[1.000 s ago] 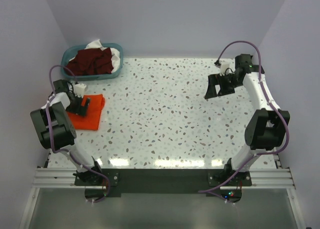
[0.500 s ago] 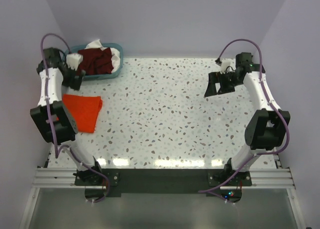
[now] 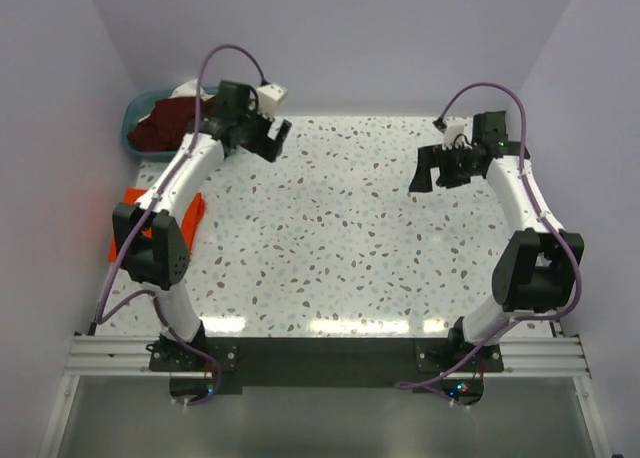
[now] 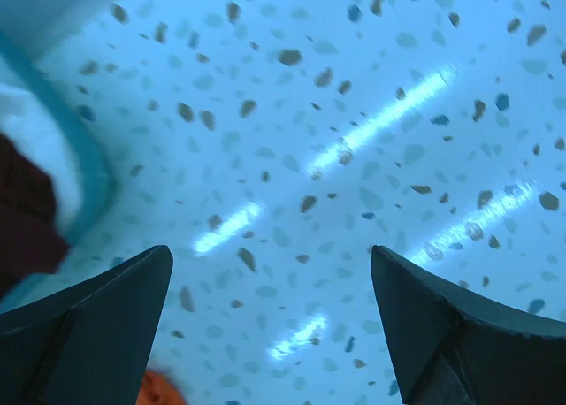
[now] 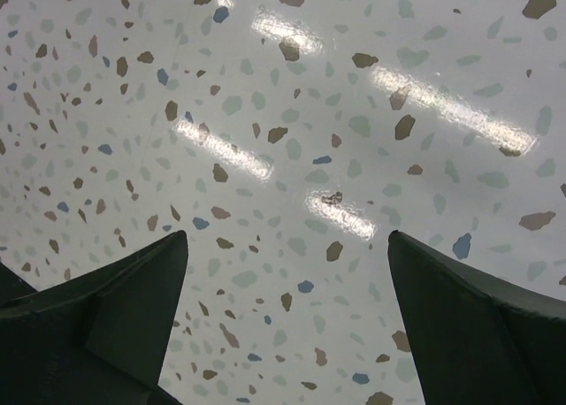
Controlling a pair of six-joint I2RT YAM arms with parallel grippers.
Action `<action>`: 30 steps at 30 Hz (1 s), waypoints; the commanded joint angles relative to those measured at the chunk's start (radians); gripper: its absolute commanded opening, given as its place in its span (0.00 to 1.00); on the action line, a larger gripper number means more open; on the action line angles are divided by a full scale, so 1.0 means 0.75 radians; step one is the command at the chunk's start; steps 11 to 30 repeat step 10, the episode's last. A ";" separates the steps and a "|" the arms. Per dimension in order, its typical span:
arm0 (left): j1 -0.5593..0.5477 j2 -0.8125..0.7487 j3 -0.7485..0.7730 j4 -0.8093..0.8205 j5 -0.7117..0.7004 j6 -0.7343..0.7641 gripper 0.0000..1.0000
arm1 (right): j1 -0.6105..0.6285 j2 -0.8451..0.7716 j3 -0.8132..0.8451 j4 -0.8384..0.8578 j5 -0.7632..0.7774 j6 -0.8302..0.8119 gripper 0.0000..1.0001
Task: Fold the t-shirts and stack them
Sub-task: Reset both grippers
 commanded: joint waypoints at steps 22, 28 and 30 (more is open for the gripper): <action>-0.167 -0.105 -0.759 0.468 0.050 -0.225 1.00 | 0.026 -0.087 -0.378 0.312 0.052 -0.020 0.99; -0.167 -0.105 -0.759 0.468 0.050 -0.225 1.00 | 0.026 -0.087 -0.378 0.312 0.052 -0.020 0.99; -0.167 -0.105 -0.759 0.468 0.050 -0.225 1.00 | 0.026 -0.087 -0.378 0.312 0.052 -0.020 0.99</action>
